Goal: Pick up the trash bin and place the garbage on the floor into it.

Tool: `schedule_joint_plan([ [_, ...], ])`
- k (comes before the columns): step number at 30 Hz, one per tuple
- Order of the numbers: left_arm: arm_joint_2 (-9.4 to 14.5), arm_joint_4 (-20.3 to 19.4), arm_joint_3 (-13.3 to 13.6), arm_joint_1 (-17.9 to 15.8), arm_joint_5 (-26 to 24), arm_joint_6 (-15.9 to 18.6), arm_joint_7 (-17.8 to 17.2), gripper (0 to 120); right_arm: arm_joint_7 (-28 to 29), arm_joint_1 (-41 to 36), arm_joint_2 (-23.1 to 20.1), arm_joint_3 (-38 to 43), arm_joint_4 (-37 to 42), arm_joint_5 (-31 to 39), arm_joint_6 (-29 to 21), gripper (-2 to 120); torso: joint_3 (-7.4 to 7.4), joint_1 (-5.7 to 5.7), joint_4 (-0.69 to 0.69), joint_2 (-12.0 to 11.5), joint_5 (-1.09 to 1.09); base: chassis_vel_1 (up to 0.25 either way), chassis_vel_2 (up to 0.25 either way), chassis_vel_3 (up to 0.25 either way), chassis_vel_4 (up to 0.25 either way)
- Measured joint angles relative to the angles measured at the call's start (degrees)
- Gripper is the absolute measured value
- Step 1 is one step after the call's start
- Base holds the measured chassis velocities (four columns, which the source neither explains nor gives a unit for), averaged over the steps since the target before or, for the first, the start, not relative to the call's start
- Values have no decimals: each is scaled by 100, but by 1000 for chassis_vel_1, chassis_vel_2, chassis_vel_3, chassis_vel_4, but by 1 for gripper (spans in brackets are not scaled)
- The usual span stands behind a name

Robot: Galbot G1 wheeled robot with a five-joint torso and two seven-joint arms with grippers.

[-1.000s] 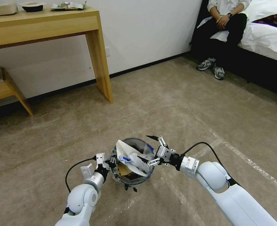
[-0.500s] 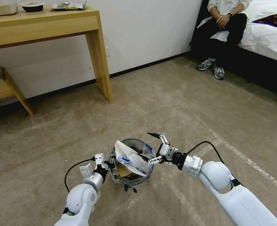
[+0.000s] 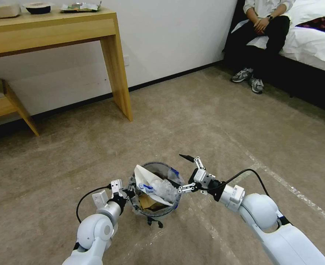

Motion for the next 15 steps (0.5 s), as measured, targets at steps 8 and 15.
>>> schedule_joint_plan([
  [8,47,22,-17,-100,-257,97,-183,1,-25,-59,93,35,-69,-17,44,100,0,0,0,0,0,0,0,0,0],
  [15,34,140,-43,-178,-460,108,-287,1,-36,17,83,24,-133,-16,46,100,0,0,0,0,0,0,0,0,0],
])
